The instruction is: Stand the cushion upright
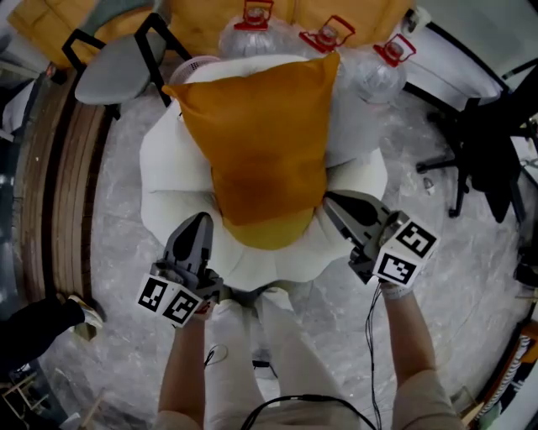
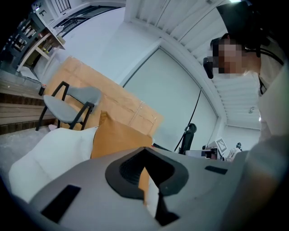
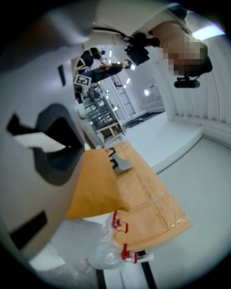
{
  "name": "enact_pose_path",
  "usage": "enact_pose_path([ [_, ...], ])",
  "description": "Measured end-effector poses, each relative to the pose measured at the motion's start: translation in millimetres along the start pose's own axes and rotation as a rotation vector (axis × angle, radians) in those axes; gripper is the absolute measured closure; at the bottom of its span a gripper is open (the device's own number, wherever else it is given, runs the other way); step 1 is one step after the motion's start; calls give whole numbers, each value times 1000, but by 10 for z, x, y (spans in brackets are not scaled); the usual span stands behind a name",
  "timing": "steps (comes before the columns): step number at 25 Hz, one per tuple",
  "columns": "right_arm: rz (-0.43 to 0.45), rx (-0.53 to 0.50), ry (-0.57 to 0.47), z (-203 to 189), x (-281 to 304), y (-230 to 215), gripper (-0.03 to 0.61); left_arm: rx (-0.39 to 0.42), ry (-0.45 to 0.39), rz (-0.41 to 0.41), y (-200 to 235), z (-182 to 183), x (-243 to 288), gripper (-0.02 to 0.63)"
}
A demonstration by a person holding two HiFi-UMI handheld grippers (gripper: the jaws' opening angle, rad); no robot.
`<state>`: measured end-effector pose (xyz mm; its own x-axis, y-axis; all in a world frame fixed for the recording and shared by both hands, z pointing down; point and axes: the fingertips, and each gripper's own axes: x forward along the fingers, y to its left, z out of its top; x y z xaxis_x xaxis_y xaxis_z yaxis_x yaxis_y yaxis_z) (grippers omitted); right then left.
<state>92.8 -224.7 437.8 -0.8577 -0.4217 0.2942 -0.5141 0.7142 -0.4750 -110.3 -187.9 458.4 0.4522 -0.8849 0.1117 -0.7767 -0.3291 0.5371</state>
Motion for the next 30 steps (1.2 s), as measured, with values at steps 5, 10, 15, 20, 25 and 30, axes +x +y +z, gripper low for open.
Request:
enact_pose_path([
  [5, 30, 4, -40, -16, -173, 413, 561, -58, 34, -72, -251, 45, -257, 589],
  [10, 51, -5, -48, 49, -273, 858, 561, 8, 98, -122, -577, 173, -440, 589],
  [15, 73, -41, -27, 113, -291, 1273, 561, -1, 98, -158, -848, 383, -569, 589],
  [20, 81, -48, -24, 222, -353, 1572, 561, -22, 91, -212, -1126, 601, -643, 589],
  [25, 82, -50, -22, 314, -456, 1851, 561, -48, 76, -248, -1343, 835, -747, 589],
  [30, 87, -77, -17, 411, -532, 2123, 561, -47, 71, -282, -1506, 1051, -831, 589],
])
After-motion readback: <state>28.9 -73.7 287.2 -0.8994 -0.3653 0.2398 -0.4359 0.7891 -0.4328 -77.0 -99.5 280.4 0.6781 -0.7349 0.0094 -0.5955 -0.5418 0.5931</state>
